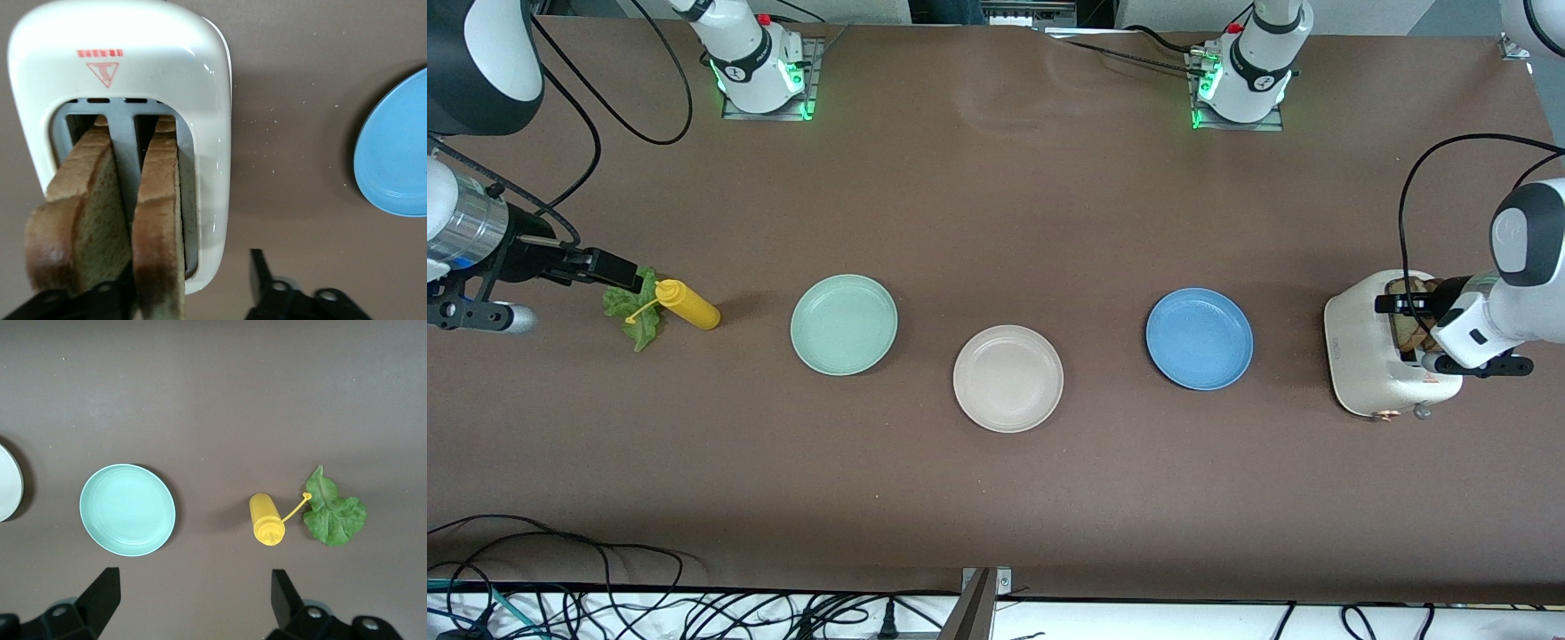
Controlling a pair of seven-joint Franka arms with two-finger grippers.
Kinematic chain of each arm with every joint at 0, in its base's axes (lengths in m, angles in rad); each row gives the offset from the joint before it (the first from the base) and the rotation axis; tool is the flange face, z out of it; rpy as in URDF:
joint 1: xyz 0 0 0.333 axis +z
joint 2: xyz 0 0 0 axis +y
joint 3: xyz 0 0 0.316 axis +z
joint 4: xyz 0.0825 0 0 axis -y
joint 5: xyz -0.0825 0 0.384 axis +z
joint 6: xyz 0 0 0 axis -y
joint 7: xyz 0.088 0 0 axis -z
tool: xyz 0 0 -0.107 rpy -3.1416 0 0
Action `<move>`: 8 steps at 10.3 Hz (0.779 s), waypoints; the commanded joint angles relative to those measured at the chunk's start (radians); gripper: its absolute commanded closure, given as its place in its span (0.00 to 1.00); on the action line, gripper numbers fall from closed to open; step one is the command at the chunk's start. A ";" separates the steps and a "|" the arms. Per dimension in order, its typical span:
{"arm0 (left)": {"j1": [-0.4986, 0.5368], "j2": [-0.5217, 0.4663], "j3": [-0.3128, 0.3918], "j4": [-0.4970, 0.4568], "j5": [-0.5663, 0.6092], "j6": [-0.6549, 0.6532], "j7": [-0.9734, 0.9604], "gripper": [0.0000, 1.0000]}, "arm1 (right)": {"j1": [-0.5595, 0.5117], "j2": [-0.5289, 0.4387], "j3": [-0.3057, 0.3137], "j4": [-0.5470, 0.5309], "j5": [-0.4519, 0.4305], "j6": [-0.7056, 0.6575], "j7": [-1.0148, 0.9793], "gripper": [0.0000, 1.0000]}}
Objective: Make sandwich on beige plate with both arms
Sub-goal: 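Move the left gripper down over the toaster onto a bread slice, then grasp the bread slice and lift it out of the toaster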
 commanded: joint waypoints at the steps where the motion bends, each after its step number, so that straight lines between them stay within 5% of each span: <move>1: 0.007 -0.007 -0.003 -0.002 0.029 -0.002 0.012 1.00 | -0.002 -0.010 0.000 -0.006 0.017 -0.007 -0.009 0.00; 8: 0.028 -0.065 -0.002 0.048 0.089 -0.074 0.023 1.00 | -0.002 -0.010 0.000 -0.006 0.017 -0.007 -0.009 0.00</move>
